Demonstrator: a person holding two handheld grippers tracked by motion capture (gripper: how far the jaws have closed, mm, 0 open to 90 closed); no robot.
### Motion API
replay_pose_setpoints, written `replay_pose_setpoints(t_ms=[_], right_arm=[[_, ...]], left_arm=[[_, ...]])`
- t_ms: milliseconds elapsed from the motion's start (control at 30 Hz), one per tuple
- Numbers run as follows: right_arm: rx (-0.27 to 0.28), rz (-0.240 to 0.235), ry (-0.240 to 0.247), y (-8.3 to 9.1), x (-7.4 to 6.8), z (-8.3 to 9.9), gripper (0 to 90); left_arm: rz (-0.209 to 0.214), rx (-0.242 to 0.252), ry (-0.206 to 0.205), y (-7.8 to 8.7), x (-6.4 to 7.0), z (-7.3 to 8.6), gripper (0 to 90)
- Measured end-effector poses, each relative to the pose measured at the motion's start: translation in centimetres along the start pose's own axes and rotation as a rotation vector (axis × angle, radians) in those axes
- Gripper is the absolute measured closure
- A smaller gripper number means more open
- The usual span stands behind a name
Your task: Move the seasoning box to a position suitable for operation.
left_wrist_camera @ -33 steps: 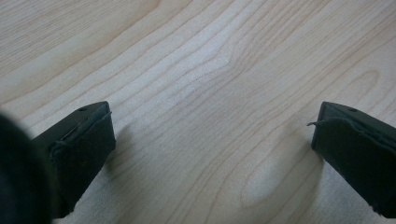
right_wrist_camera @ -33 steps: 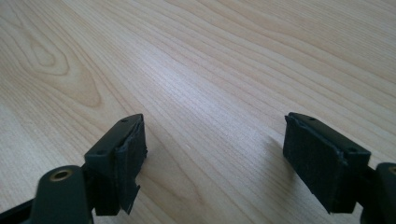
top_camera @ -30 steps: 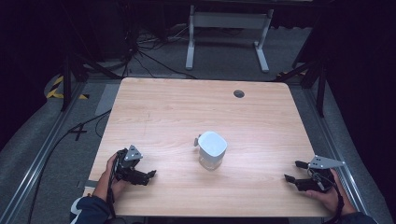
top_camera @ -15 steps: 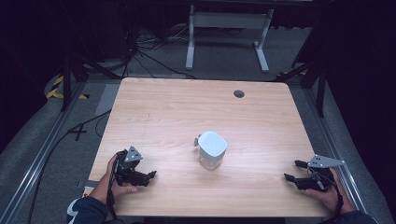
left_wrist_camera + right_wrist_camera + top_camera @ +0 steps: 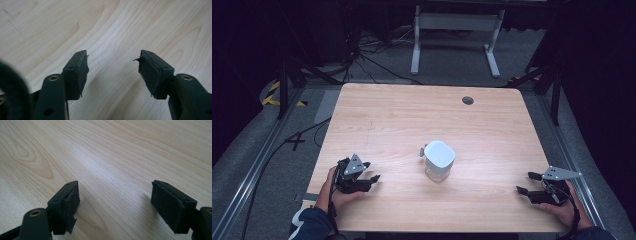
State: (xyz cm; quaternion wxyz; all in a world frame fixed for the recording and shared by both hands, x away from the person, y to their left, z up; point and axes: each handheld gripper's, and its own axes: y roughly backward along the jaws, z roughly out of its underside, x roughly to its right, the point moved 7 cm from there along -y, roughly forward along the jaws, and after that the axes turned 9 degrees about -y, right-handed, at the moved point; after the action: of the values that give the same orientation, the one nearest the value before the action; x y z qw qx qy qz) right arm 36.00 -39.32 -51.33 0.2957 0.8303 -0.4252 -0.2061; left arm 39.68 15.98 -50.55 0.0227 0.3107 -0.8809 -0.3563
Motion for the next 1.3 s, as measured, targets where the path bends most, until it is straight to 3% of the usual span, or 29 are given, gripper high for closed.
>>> replay_pose_setpoints(t_ms=[133,167,200,233,333,467,533,700,733,767,1000,1100,1300], right_arm=[[-0.001,-0.001,0.002,0.0,0.0,0.0,22.7],[-0.001,-0.001,0.002,0.0,0.0,0.0,22.7],[-0.001,-0.001,0.002,0.0,0.0,0.0,22.7],[-0.001,-0.001,0.002,0.0,0.0,0.0,22.7],[-0.001,-0.001,0.003,0.0,0.0,0.0,22.8],[-0.001,-0.001,0.003,0.0,0.0,0.0,22.7],[-0.001,-0.001,0.003,0.0,0.0,0.0,22.7],[-0.001,-0.001,0.003,0.0,0.0,0.0,22.7],[-0.001,-0.001,0.003,0.0,0.0,0.0,22.7],[-0.001,-0.001,0.003,0.0,0.0,0.0,22.7],[-0.001,-0.001,0.004,0.0,0.0,0.0,22.7],[-0.001,-0.002,0.003,0.0,0.0,0.0,22.7],[-0.001,-0.002,0.004,0.0,0.0,0.0,22.7]], left_arm=[[-0.027,0.109,0.043,1.1,-1.0,-3.2,48.2],[-0.033,0.115,0.061,1.2,-1.1,-3.8,50.1],[-0.033,0.115,0.061,1.2,-1.1,-3.8,51.2],[-0.038,0.144,0.056,1.3,-1.2,-5.1,53.2],[-0.04,0.147,0.048,1.1,-1.0,-6.1,57.8],[0.001,0.187,0.015,0.5,-0.3,-8.7,65.0],[0.015,0.198,0.012,0.3,0.0,-9.4,67.6],[0.099,0.259,-0.094,-1.0,1.8,-13.1,85.2],[0.099,0.259,-0.094,-1.0,1.8,-13.1,87.5],[0.116,0.266,-0.11,-1.5,2.5,-14.4,89.4],[0.154,0.286,-0.174,-3.4,4.4,-17.2,89.7],[0.148,0.272,-0.2,-4.4,4.8,-17.7,89.8],[0.127,0.249,-0.181,-5.7,4.1,-17.8,89.8]])
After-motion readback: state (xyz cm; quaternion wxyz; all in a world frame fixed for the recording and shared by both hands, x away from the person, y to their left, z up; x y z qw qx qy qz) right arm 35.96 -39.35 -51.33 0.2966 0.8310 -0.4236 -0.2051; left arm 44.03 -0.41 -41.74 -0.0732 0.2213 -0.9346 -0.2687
